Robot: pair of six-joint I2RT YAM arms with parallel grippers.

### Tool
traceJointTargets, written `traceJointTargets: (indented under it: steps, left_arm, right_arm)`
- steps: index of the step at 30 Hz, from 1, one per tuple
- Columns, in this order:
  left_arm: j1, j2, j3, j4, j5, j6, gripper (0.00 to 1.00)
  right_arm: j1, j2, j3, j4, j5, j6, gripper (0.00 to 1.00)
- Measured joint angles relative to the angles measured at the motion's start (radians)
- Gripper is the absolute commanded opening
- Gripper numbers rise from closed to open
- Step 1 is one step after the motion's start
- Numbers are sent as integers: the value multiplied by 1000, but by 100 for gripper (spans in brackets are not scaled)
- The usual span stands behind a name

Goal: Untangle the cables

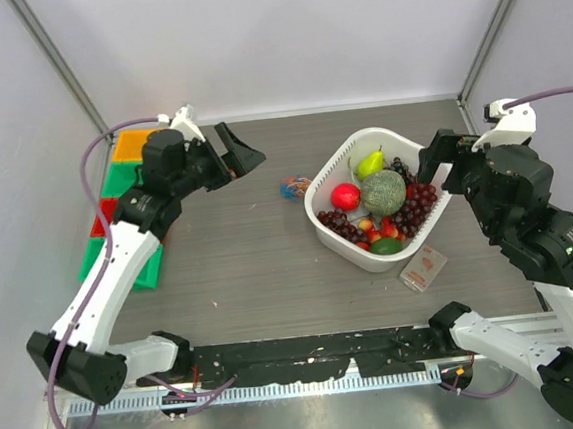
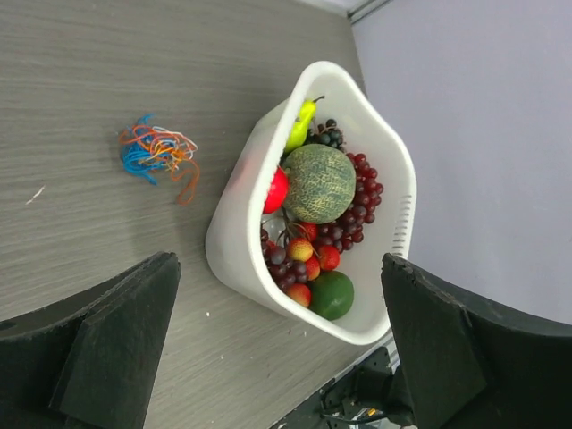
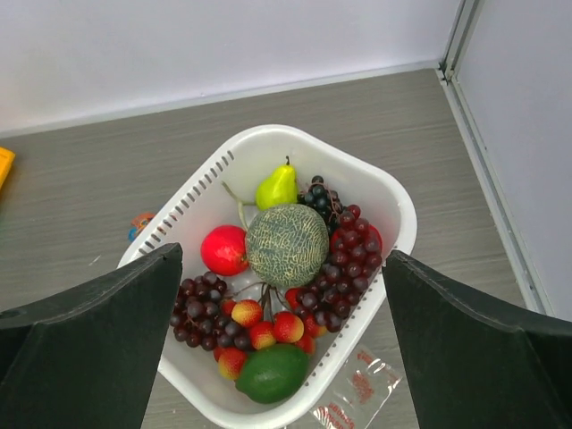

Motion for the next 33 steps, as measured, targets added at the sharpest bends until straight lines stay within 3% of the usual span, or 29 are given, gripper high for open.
traceJointTargets:
  steps: [9, 18, 27, 30, 33]
  left_arm:
    - [-21, 244, -95, 203, -13, -154, 100]
    - [-21, 431, -222, 316, -210, -499, 100]
    - [-24, 735, -127, 404, -212, -696, 99]
    - [-32, 808, -60, 445, -181, -731, 81]
    - [-45, 838, -28, 489, -167, -742, 45]
  right_arm:
    - [0, -77, -101, 28, -103, 18, 99]
    - [0, -219, -152, 65, -159, 27, 99]
    - [0, -230, -158, 67, -155, 11, 99]
    - [0, -230, -171, 67, -162, 11, 100]
    - [0, -230, -183, 66, -179, 14, 99]
